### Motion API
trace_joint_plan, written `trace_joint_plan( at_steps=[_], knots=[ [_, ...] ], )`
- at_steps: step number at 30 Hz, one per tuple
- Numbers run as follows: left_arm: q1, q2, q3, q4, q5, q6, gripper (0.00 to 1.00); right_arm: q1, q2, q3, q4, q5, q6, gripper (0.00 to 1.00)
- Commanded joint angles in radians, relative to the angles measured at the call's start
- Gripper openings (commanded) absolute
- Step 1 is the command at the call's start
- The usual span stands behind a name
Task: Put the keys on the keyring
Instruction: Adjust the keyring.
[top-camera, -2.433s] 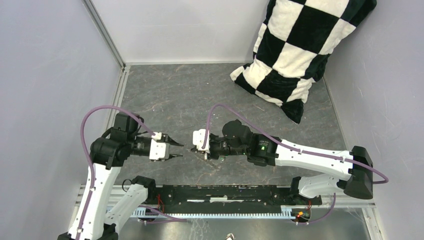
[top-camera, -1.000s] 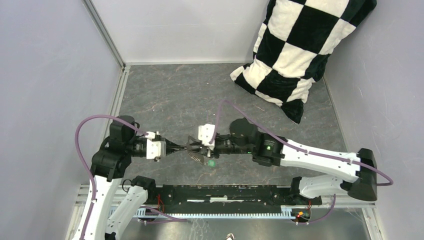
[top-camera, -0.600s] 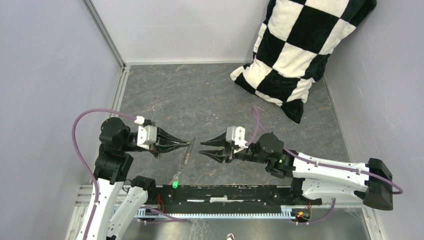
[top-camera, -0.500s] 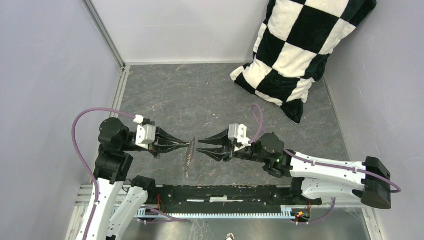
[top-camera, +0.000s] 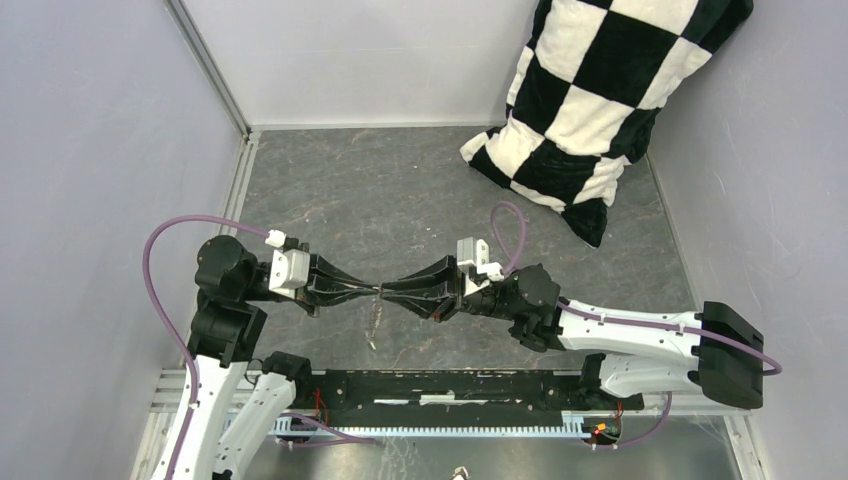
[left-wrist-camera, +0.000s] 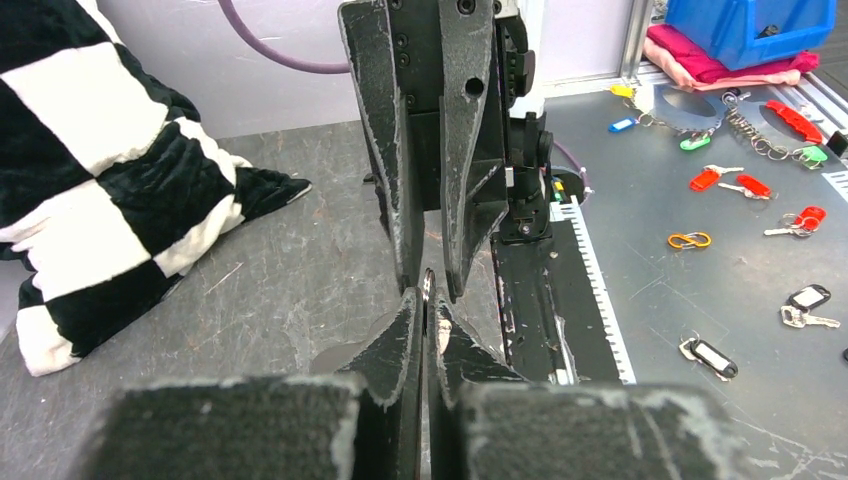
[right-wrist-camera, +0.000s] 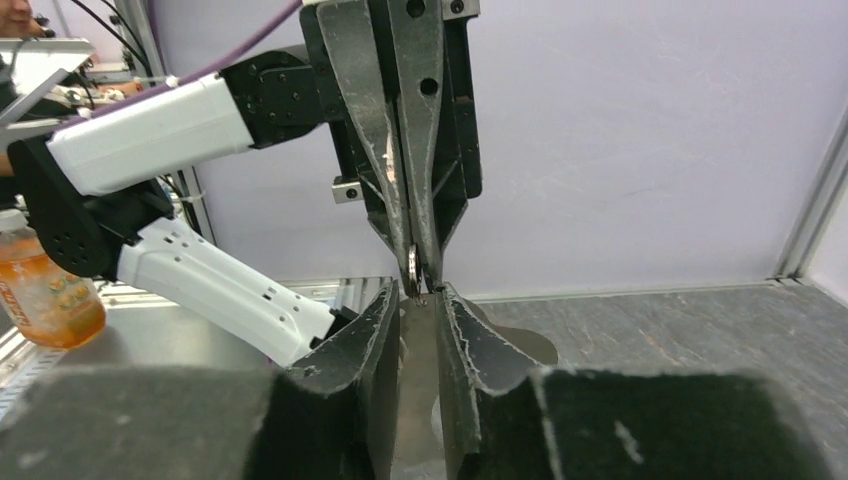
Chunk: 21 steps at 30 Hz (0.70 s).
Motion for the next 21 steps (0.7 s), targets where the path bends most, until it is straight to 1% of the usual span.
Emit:
trace_joint_plan(
  at_steps=[1,3,7,8,11,12,13,14,15,16,17,18,19,21],
  knots=[
    [0.000,-0.003,0.037,0.045,0.013,-0.055,0.02,-0.005,0.008,0.043,0.079,-0.017,0.036,0.21],
    [0.000,-0.004,0.035,0.045,0.014,-0.054,0.02,-0.004,0.018,0.056,0.084,-0.017,0.035,0.14],
    [0.000,-0.004,0.037,0.044,0.009,-0.052,0.02,-0.004,0.042,0.090,0.052,-0.032,0.027,0.03],
    [0.000,-0.003,0.039,0.044,0.007,-0.052,0.02,-0.005,0.048,0.099,0.030,-0.037,0.021,0.01],
    [0.000,-0.003,0.043,0.038,0.004,-0.042,0.02,-0.007,0.043,0.113,-0.034,-0.033,-0.009,0.01],
    [0.000,-0.004,0.048,-0.001,-0.002,-0.007,0.02,-0.008,0.034,0.124,-0.085,-0.020,-0.032,0.01],
    [0.000,-0.003,0.062,-0.073,-0.011,0.060,0.07,-0.010,0.025,0.147,-0.170,-0.001,-0.060,0.01],
    [0.000,0.000,0.081,-0.176,-0.022,0.173,0.19,-0.012,0.015,0.172,-0.247,0.015,-0.095,0.01],
    [0.000,0.001,0.102,-0.277,-0.050,0.286,0.50,-0.012,0.006,0.208,-0.364,0.030,-0.132,0.01],
    [0.000,0.001,0.116,-0.353,-0.084,0.369,0.65,-0.011,0.002,0.244,-0.476,0.050,-0.159,0.01],
    [0.000,0.000,0.124,-0.397,-0.115,0.426,0.74,-0.012,0.004,0.290,-0.572,0.068,-0.184,0.01],
    [0.000,0.000,0.131,-0.433,-0.150,0.469,0.77,-0.012,0.007,0.335,-0.679,0.088,-0.219,0.01],
    [0.000,0.002,0.138,-0.471,-0.174,0.510,0.78,-0.012,0.010,0.369,-0.759,0.102,-0.233,0.01],
    [0.000,0.011,0.151,-0.550,-0.193,0.605,0.78,-0.012,0.021,0.434,-0.924,0.117,-0.256,0.01]
  ],
)
